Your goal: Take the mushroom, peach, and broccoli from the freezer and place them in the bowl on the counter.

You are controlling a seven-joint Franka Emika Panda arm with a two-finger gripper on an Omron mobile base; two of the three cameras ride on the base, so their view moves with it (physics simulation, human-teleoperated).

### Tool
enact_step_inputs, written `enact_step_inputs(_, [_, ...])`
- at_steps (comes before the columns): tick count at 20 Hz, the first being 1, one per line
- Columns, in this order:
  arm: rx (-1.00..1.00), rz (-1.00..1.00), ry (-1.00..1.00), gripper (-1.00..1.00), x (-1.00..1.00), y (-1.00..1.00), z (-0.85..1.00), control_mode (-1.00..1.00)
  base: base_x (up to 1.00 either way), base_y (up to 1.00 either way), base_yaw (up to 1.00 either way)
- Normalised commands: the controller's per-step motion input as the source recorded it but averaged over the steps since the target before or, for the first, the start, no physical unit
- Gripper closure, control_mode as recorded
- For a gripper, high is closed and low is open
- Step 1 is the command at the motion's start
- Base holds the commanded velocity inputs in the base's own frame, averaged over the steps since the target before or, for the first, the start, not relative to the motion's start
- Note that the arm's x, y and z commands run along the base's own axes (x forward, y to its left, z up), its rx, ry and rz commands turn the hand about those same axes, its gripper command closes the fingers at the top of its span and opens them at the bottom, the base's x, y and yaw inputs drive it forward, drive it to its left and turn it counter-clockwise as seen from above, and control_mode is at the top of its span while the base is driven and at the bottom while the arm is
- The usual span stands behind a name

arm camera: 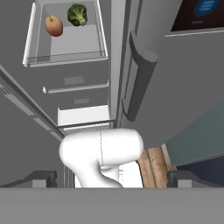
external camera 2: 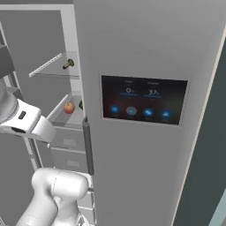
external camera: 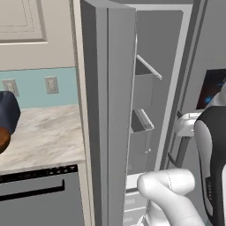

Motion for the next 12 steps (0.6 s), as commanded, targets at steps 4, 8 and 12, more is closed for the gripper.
enact_step_inputs(4, [0.00,0.00,0.00,-1.00,0.00,0.00,0.00,1.00,0.00,0.00,0.00])
enact_step_inputs(8, [0.00,0.00,0.00,-1.00,0.00,0.00,0.00,1.00,0.00,0.00,0.00])
enact_step_inputs(12, [0.00,0.00,0.00,-1.00,0.00,0.00,0.00,1.00,0.00,0.00,0.02])
